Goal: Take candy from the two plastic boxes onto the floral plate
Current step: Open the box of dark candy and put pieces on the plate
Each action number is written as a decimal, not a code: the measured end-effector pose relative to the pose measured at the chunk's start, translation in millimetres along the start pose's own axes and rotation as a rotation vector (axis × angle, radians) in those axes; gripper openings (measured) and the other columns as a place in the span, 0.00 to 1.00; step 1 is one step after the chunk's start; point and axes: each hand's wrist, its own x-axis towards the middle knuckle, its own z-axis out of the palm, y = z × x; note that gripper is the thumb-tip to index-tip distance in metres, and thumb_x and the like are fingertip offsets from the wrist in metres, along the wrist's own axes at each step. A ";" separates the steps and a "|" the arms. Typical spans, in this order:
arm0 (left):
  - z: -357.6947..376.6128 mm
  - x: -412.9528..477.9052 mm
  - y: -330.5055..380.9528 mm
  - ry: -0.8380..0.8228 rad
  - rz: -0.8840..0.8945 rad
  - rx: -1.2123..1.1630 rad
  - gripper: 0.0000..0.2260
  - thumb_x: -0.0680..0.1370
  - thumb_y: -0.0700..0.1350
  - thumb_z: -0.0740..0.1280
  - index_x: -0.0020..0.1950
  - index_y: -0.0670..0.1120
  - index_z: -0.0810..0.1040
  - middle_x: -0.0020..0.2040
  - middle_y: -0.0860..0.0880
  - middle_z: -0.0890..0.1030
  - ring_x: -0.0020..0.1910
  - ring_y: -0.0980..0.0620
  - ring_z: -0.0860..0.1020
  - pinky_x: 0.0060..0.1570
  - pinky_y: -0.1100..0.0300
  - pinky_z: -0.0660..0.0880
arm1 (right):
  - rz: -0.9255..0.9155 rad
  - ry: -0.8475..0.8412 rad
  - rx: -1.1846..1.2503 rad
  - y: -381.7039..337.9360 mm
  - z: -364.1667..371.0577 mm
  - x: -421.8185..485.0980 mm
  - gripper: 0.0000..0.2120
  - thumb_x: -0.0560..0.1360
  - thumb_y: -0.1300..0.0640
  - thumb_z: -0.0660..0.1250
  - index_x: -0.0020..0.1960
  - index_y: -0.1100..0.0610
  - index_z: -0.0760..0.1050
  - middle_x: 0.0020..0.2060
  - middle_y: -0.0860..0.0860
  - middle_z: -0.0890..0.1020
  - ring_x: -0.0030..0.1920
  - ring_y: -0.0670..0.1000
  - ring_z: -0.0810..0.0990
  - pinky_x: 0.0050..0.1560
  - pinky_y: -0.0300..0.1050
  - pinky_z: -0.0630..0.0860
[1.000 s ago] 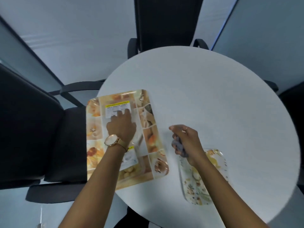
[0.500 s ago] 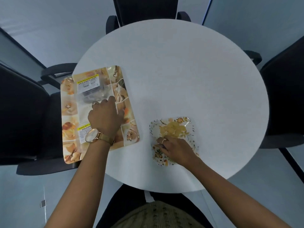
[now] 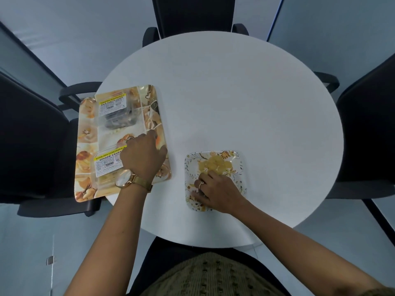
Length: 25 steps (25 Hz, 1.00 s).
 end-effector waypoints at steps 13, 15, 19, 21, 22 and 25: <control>22.6 -31.4 27.6 -0.142 0.118 -0.081 0.17 0.76 0.55 0.63 0.61 0.50 0.76 0.53 0.49 0.84 0.54 0.45 0.81 0.48 0.51 0.78 | 0.308 0.038 0.197 -27.8 -10.5 -18.4 0.15 0.80 0.51 0.57 0.54 0.55 0.79 0.53 0.51 0.83 0.55 0.54 0.78 0.56 0.53 0.74; 29.9 -37.2 29.2 -0.192 0.135 -0.079 0.16 0.77 0.54 0.62 0.62 0.50 0.75 0.54 0.49 0.83 0.54 0.45 0.81 0.48 0.52 0.78 | 0.321 0.044 0.270 -29.6 -15.0 -21.3 0.13 0.81 0.53 0.57 0.56 0.56 0.79 0.54 0.51 0.82 0.57 0.53 0.77 0.60 0.54 0.73; 46.6 -49.7 29.5 -0.309 0.160 -0.044 0.17 0.78 0.50 0.61 0.65 0.45 0.71 0.58 0.43 0.78 0.54 0.41 0.80 0.48 0.49 0.77 | 0.363 0.100 0.468 -31.0 -25.9 -26.9 0.11 0.80 0.56 0.58 0.54 0.58 0.78 0.52 0.52 0.81 0.54 0.51 0.76 0.58 0.47 0.73; 53.9 -56.4 32.4 -0.358 0.146 -0.063 0.17 0.78 0.46 0.61 0.66 0.43 0.68 0.60 0.41 0.75 0.54 0.38 0.79 0.47 0.48 0.76 | 0.458 0.101 0.668 -26.6 -35.2 -27.7 0.12 0.80 0.57 0.56 0.55 0.57 0.77 0.54 0.52 0.79 0.54 0.48 0.76 0.55 0.42 0.74; 57.7 -59.9 33.6 -0.387 0.127 -0.086 0.18 0.78 0.45 0.62 0.66 0.42 0.67 0.60 0.40 0.73 0.54 0.36 0.79 0.47 0.47 0.76 | 0.517 0.120 0.758 -22.9 -39.0 -28.9 0.12 0.80 0.59 0.55 0.55 0.57 0.77 0.54 0.52 0.79 0.54 0.48 0.77 0.55 0.42 0.75; 69.3 -66.2 32.9 -0.450 0.074 -0.151 0.18 0.77 0.41 0.61 0.66 0.40 0.65 0.59 0.38 0.73 0.52 0.35 0.79 0.47 0.46 0.77 | 0.744 0.234 0.757 -4.0 -49.1 -34.4 0.17 0.74 0.67 0.57 0.58 0.56 0.75 0.58 0.53 0.77 0.61 0.52 0.74 0.58 0.47 0.74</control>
